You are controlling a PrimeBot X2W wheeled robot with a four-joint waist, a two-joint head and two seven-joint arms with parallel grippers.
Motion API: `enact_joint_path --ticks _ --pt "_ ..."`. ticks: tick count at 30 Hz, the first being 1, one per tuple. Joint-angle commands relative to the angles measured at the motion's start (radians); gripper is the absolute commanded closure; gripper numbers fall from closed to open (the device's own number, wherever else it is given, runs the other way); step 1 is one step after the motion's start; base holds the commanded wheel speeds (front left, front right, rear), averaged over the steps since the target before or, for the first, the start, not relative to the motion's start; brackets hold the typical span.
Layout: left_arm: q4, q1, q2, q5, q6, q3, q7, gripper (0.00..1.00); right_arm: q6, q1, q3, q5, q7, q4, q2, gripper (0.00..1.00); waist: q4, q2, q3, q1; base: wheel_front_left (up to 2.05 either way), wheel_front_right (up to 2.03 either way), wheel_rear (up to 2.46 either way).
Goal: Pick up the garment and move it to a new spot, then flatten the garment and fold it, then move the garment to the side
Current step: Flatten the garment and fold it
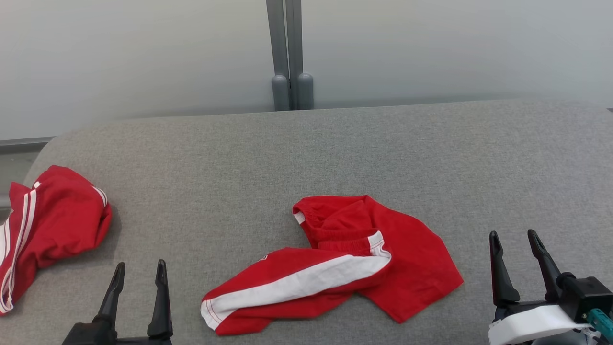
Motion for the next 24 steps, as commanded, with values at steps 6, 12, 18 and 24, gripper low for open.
enact_joint_path --ticks 6,12,18,24 --pt "0.113 -0.012 -0.002 -0.062 -0.005 0.005 0.013 0.0 0.0 -0.095 0.129 0.061 -0.001 0.073 -0.085 0.0 0.002 0.0 0.006 0.0 0.0 0.0 0.0" --pt "0.119 -0.029 0.04 -0.171 -0.005 -0.034 0.365 0.0 0.0 -0.344 0.591 0.208 0.263 0.06 -0.386 0.0 0.024 0.0 0.022 0.0 0.0 0.0 0.0" --pt "-0.032 -0.006 0.075 -0.281 -0.005 -0.149 0.642 0.0 0.0 -0.63 1.014 0.377 0.503 -0.074 -0.663 0.0 0.081 0.0 0.042 0.0 0.0 0.0 0.0" --pt "-0.064 -0.028 0.096 -0.371 -0.005 -0.224 0.722 0.0 0.0 -0.841 1.26 0.51 0.631 -0.169 -0.824 0.0 0.135 0.0 0.07 0.0 0.0 0.0 0.0"
